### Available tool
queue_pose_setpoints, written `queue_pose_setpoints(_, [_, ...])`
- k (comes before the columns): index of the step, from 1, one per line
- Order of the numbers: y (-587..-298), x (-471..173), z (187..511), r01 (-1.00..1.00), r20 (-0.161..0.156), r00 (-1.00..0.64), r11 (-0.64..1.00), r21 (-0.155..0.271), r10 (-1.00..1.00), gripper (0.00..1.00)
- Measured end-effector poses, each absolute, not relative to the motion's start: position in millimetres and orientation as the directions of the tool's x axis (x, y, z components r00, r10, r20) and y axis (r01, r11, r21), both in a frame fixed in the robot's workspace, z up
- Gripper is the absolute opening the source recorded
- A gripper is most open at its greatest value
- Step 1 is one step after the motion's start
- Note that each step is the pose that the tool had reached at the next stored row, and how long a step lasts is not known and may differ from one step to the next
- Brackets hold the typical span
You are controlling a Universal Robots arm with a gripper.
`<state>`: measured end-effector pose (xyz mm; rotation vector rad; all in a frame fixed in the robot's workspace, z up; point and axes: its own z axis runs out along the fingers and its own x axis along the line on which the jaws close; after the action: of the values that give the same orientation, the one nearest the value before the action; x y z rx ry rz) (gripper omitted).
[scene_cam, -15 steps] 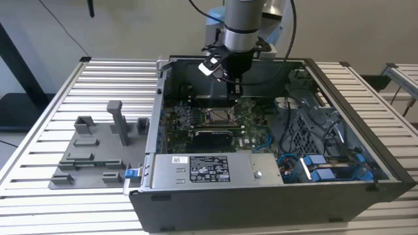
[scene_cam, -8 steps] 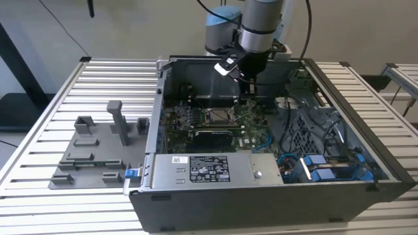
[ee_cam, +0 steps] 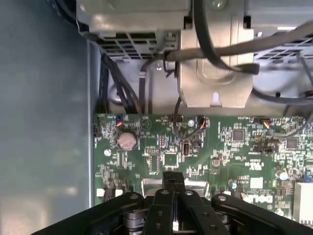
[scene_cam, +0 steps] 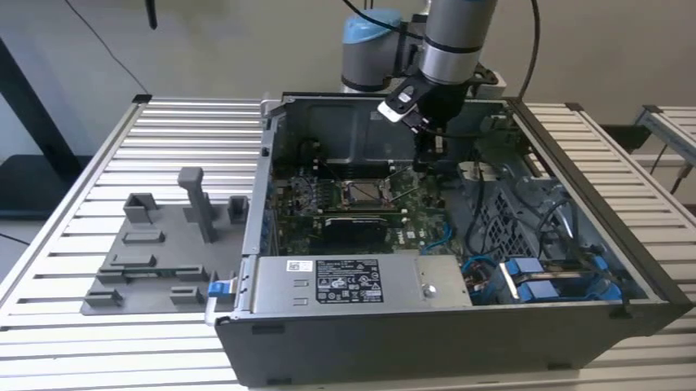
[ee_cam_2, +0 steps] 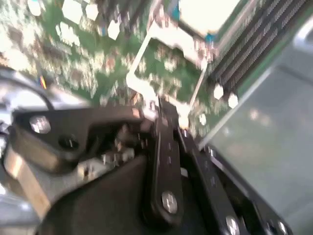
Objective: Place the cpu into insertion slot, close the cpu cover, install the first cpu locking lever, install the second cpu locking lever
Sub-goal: 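Place the cpu into insertion slot, then close the cpu cover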
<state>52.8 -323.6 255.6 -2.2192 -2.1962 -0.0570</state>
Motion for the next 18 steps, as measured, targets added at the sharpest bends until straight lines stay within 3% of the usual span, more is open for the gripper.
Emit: queue_pose_setpoints(18, [-324, 80, 234, 1.000, 0.039, 0.010, -0.011, 0.006, 0.999, 0.11])
